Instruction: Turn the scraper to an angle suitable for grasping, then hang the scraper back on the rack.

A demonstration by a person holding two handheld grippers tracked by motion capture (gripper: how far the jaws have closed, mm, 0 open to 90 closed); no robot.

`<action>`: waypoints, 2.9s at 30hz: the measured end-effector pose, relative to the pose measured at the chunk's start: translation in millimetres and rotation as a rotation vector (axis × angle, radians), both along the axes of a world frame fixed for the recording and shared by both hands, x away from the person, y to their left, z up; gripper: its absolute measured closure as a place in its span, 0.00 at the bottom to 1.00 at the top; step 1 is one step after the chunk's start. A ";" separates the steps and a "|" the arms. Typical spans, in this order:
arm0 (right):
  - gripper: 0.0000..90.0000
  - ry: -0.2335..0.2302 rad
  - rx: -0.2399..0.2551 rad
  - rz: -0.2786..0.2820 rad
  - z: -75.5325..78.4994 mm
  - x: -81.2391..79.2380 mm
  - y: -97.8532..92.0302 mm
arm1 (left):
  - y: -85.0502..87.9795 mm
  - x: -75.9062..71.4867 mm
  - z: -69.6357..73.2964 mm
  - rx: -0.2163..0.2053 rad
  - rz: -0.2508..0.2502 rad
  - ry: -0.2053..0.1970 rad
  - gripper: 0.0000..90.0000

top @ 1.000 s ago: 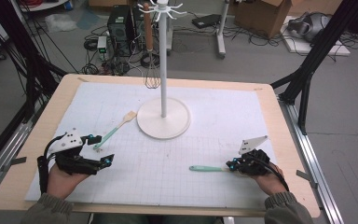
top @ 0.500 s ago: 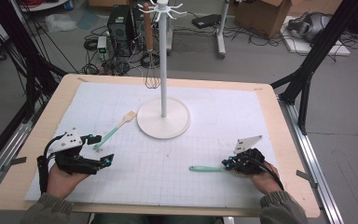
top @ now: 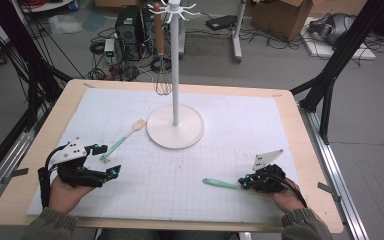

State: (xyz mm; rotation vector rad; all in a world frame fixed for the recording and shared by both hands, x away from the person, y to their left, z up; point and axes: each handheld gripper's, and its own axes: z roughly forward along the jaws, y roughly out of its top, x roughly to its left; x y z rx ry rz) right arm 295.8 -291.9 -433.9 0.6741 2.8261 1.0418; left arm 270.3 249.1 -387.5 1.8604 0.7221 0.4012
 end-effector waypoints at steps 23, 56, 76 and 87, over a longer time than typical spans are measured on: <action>0.79 -0.090 0.093 -0.024 8.7 -19.8 6.0 | 1.2 1.1 -0.2 -0.004 -0.004 0.001 0.16; 0.88 -0.075 0.019 0.040 -4.2 -19.8 35.0 | -0.8 -0.5 0.7 0.004 -0.010 0.003 0.16; 0.89 -0.060 0.068 0.028 7.6 -14.9 37.9 | -4.6 -1.2 2.0 0.008 -0.034 0.006 0.19; 0.89 -0.081 0.105 0.030 20.7 -13.7 40.6 | -7.3 -1.9 3.2 0.009 -0.051 0.003 0.20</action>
